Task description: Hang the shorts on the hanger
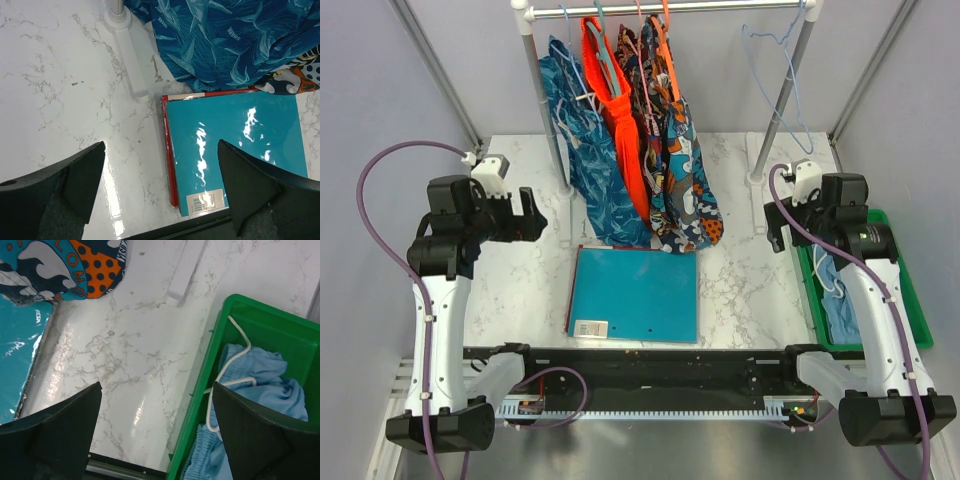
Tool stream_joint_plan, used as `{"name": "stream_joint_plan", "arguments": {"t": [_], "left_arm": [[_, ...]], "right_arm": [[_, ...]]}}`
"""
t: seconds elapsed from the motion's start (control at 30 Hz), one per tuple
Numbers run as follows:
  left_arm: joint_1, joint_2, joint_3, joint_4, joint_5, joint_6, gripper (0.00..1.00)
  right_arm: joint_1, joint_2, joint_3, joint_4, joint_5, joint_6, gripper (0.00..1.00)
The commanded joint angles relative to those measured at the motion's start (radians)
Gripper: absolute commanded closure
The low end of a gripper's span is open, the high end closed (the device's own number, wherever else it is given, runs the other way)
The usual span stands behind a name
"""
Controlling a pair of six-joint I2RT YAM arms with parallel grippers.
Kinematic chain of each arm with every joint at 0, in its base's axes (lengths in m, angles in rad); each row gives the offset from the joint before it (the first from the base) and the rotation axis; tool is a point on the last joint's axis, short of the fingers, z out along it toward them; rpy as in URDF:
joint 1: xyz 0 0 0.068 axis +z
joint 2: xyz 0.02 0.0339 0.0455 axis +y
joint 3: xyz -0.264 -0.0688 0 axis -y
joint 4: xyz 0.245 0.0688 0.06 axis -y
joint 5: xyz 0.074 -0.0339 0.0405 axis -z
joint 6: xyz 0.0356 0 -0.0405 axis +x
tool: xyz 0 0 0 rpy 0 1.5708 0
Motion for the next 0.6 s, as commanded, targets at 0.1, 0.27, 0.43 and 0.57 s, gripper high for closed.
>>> {"name": "stream_joint_plan", "arguments": {"t": [0.1, 0.27, 0.43, 0.57], "left_arm": [[0.006, 0.001, 0.076, 0.026, 0.116, 0.067, 0.01], [0.006, 0.005, 0.093, 0.015, 0.192, 0.113, 0.01], [0.006, 0.014, 0.097, 0.012, 0.246, 0.124, 0.01], [0.004, 0.015, 0.091, 0.012, 0.29, 0.146, 0.0]], "right_arm": [[-0.131, 0.059, 0.021, -0.075, -0.014, -0.108, 0.02], [-0.303, 0.132, 0.046, -0.123, -0.077, -0.267, 0.02], [-0.495, 0.205, 0.015, -0.137, -0.051, -0.451, 0.02], [-0.561, 0.321, 0.021, -0.106, -0.039, -0.515, 0.02]]}}
